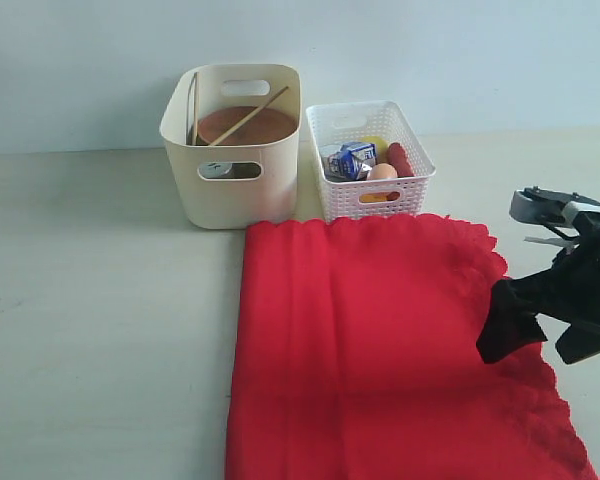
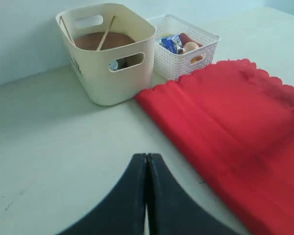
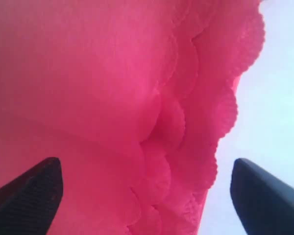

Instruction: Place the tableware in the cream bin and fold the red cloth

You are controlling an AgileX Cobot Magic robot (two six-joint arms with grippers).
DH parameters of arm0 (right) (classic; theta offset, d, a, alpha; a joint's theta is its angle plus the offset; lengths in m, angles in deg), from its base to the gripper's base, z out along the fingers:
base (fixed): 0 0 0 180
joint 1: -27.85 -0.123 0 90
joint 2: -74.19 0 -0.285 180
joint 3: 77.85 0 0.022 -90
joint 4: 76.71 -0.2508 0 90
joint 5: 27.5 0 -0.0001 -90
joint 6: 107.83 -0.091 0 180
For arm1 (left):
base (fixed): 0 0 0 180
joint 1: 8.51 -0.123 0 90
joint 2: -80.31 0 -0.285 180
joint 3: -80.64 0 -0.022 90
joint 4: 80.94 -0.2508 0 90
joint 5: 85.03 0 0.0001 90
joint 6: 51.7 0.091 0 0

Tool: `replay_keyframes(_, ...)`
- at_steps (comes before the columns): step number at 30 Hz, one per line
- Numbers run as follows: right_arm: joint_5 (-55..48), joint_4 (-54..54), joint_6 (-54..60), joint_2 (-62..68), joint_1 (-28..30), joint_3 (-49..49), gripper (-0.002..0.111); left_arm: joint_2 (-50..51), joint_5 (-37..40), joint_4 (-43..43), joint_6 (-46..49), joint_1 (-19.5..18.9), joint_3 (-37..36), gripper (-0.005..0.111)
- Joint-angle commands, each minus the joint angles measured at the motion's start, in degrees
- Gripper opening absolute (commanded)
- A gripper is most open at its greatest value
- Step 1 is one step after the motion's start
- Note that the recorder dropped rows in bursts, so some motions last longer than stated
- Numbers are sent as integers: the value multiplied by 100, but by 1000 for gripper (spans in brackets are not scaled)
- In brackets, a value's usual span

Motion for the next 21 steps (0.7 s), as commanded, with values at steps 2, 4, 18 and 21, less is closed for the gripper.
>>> replay_keyframes(2, 46, -87, 68, 97, 43, -39, 88, -93, -832, -64, -96, -26, -384, 0)
replay_keyframes(4, 46, -183, 68, 220, 43, -39, 88, -93, -931, -64, -87, -26, -425, 0)
replay_keyframes(18, 152, -635, 220, 825, 43, -39, 83, -93, -910, -64, -87, -26, -423, 0)
replay_keyframes(21, 119, -796, 424, 868, 43, -39, 83, -93, -910, -64, -87, -26, -423, 0)
